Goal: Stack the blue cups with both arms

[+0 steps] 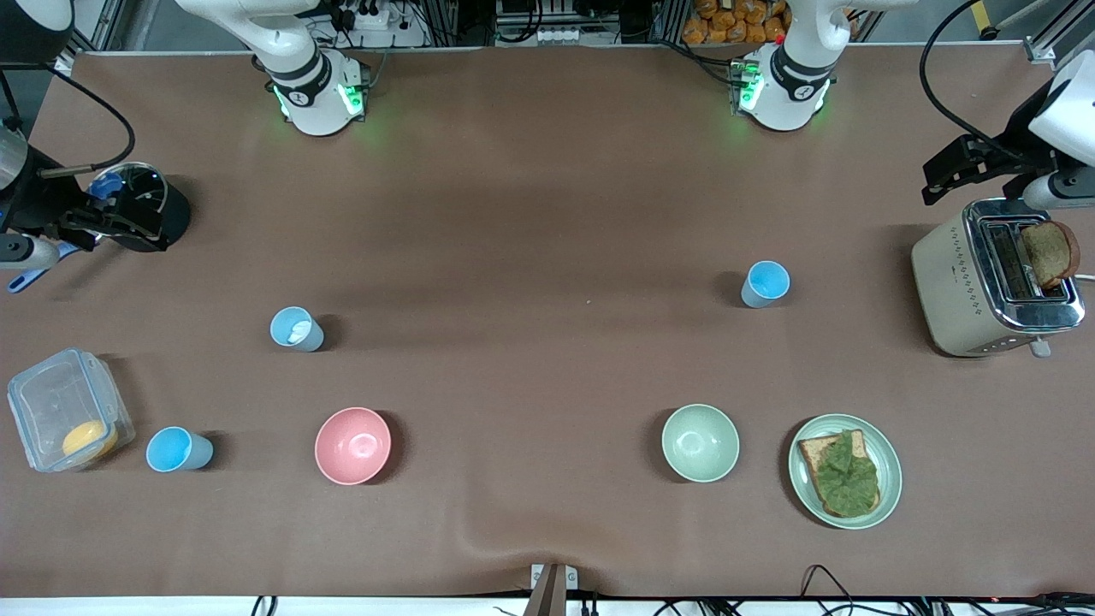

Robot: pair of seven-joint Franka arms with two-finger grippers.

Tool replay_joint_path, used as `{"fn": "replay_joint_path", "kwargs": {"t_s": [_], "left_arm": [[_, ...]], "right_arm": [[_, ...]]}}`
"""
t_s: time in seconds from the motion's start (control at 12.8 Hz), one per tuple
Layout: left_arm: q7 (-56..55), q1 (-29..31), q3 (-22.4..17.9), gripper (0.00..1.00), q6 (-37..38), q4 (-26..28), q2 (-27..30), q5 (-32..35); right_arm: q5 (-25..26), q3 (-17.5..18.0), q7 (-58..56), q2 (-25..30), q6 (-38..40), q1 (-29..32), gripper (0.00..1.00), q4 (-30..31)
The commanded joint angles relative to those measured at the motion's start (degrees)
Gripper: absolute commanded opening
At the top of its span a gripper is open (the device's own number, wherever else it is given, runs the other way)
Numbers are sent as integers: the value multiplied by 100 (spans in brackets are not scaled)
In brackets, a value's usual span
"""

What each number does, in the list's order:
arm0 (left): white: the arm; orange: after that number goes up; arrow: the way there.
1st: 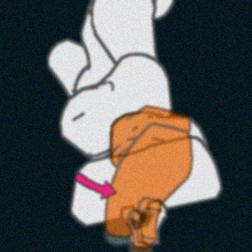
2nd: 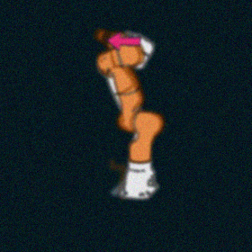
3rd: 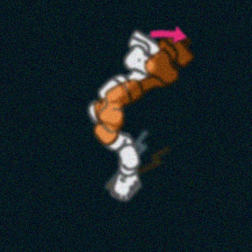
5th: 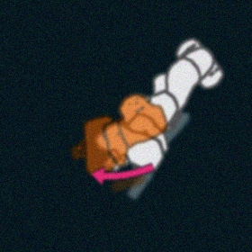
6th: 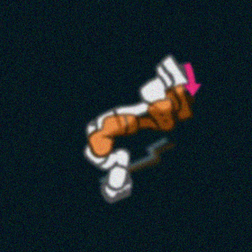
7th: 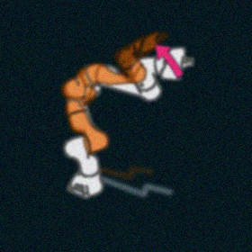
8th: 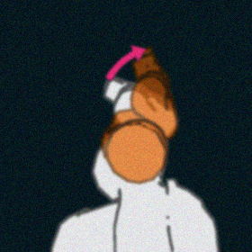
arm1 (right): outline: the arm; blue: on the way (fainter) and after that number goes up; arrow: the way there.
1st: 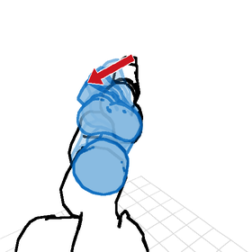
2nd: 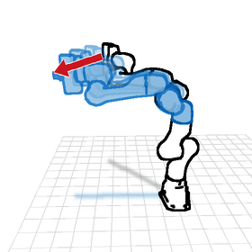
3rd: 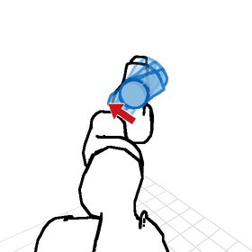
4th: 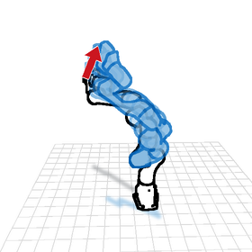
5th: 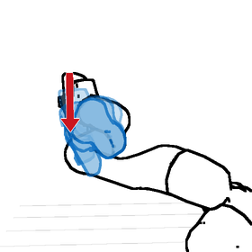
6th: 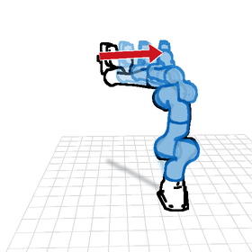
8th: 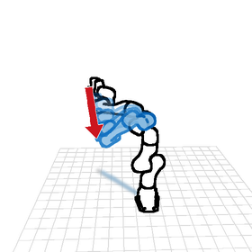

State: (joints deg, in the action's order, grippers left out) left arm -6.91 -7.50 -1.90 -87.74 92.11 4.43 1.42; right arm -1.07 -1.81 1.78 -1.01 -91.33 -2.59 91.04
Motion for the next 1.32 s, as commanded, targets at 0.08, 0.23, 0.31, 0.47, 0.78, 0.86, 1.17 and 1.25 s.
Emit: {"fn": "replay_joint_path", "kwargs": {"t_s": [0.08, 0.23, 0.31, 0.47, 0.78, 0.86, 1.17, 1.25], "left_arm": [[-39, 74, 23, 100, 38, -97, -3, 104], [-47, 74, 23, 100, 38, -97, -3, 104], [-47, 74, 23, 100, 29, -97, -12, 104], [-47, 74, 23, 100, 20, -97, -30, 87], [-56, 65, 23, 100, -32, -97, -39, 60], [-56, 65, 23, 100, -50, -97, -39, 69], [-56, 74, 23, 100, -59, -97, -30, 87], [-56, 74, 23, 100, -59, -97, -30, 78]], "right_arm": [[10, 67, 121, -66, 36, 57, 100, -130], [10, 67, 121, -66, 45, 65, 100, -130], [10, 67, 121, -75, 45, 65, 100, -130], [10, 67, 121, -66, 45, 39, 100, -130], [10, 67, 121, -75, 45, 30, 100, -130], [10, 67, 121, -75, 45, 30, 100, -130], [10, 67, 121, -75, 45, 39, 100, -130], [10, 67, 121, -75, 45, 39, 100, -130]]}}
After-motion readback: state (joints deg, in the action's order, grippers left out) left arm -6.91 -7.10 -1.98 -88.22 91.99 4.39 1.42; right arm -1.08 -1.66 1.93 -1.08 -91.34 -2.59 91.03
